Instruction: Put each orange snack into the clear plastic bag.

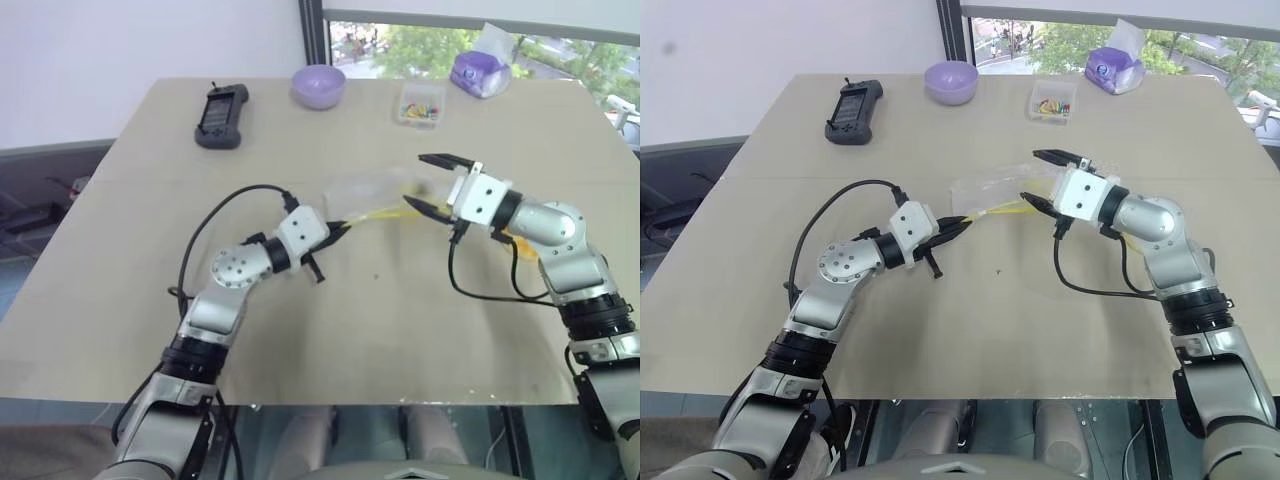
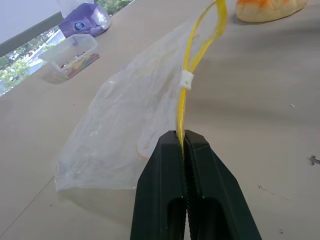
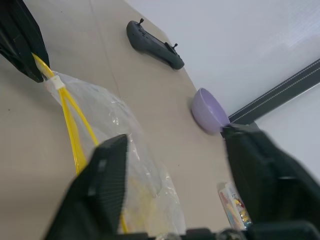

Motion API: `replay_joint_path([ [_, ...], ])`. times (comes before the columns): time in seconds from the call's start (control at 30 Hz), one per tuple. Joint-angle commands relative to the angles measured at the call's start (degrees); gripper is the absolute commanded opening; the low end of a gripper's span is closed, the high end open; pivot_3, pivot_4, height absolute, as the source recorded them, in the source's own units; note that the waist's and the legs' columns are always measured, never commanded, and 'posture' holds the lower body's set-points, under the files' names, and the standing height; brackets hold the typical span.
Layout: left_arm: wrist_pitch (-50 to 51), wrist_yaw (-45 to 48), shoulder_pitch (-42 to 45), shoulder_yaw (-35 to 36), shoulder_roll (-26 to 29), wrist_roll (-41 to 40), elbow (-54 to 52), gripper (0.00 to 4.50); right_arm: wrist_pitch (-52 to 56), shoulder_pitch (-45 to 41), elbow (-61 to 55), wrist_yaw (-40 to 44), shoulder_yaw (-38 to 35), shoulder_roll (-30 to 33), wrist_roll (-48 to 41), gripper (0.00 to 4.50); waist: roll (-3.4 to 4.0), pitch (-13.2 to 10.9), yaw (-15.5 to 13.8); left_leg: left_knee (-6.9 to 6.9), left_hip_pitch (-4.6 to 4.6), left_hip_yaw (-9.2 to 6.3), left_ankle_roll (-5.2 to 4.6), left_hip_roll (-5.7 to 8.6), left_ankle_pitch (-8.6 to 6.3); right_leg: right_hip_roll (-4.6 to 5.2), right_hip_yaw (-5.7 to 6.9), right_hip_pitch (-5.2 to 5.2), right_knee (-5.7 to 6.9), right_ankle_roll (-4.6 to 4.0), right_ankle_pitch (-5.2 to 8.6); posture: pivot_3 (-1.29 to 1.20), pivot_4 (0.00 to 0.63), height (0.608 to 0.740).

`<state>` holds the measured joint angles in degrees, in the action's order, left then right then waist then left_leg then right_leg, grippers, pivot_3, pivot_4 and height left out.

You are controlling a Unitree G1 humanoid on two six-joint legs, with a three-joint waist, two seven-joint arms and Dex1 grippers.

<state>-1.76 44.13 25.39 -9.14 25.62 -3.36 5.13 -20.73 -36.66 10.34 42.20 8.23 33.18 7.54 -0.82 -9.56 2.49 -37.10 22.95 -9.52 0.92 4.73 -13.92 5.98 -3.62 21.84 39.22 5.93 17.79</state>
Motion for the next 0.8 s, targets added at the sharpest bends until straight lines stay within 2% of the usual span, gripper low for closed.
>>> replay_joint_path([
  [0.03, -0.88, 0.11, 0.57, 0.18, -0.02, 0.04, -0.63, 0.00, -1.11, -0.80, -0.85, -0.51, -0.59, 0.82, 0.11, 1.26, 0.00, 0.00, 0.00, 0.00, 0.00, 0.00, 0.00, 0.00, 0.00, 0.00, 0.00, 0.00, 0.00, 0.00, 0.00, 0.00, 0.150, 0.740],
  [0.13, -0.90, 0.05, 0.58, 0.16, -0.10, 0.06, -0.58, 0.00, -1.20, -0.86, -0.75, -0.54, -0.61, 0.87, 0.23, 0.02, 0.00, 0.00, 0.01, 0.00, 0.00, 0.00, 0.00, 0.00, 0.00, 0.00, 0.00, 0.00, 0.00, 0.00, 0.00, 0.00, 0.150, 0.740],
  [0.53, -1.05, 0.05, 0.83, 0.26, -0.21, 0.02, -0.31, 0.00, 0.41, -0.81, -0.73, 0.25, -0.62, 0.70, -0.37, 0.02, 0.00, 0.00, 0.00, 0.00, 0.00, 0.00, 0.00, 0.00, 0.00, 0.00, 0.00, 0.00, 0.00, 0.00, 0.00, 0.00, 0.150, 0.740],
  [0.6, -1.07, 0.03, 0.81, 0.23, -0.25, 0.02, -0.29, 0.00, 5.13, 0.43, -1.94, 2.46, -1.05, 0.23, -3.72, 0.02, 0.00, 0.00, -0.01, 0.00, 0.00, 0.00, 0.00, 0.00, 0.00, 0.00, 0.00, 0.00, 0.00, 0.00, 0.00, 0.00, 0.150, 0.740],
  [0.7, -1.10, -0.02, 0.78, 0.16, -0.37, 0.05, -0.29, 0.00, 19.20, 3.49, -7.58, 6.78, -2.47, -0.43, -12.78, 0.02, 0.00, 0.00, -0.05, -0.01, 0.00, -0.05, 0.00, -0.02, 0.00, 0.00, 0.03, -0.05, -0.01, 0.00, 0.00, 0.00, 0.150, 0.740],
  [0.8, -1.03, -0.10, 0.62, -0.01, -0.57, 0.05, -0.54, 0.00, 28.74, 5.17, -12.03, 6.41, -4.19, -1.25, -18.22, 0.02, 0.00, 0.00, -0.03, -0.01, 0.01, -0.09, 0.00, -0.03, 0.00, 0.01, 0.05, -0.08, -0.04, 0.00, 0.00, 0.00, 0.150, 0.740],
])
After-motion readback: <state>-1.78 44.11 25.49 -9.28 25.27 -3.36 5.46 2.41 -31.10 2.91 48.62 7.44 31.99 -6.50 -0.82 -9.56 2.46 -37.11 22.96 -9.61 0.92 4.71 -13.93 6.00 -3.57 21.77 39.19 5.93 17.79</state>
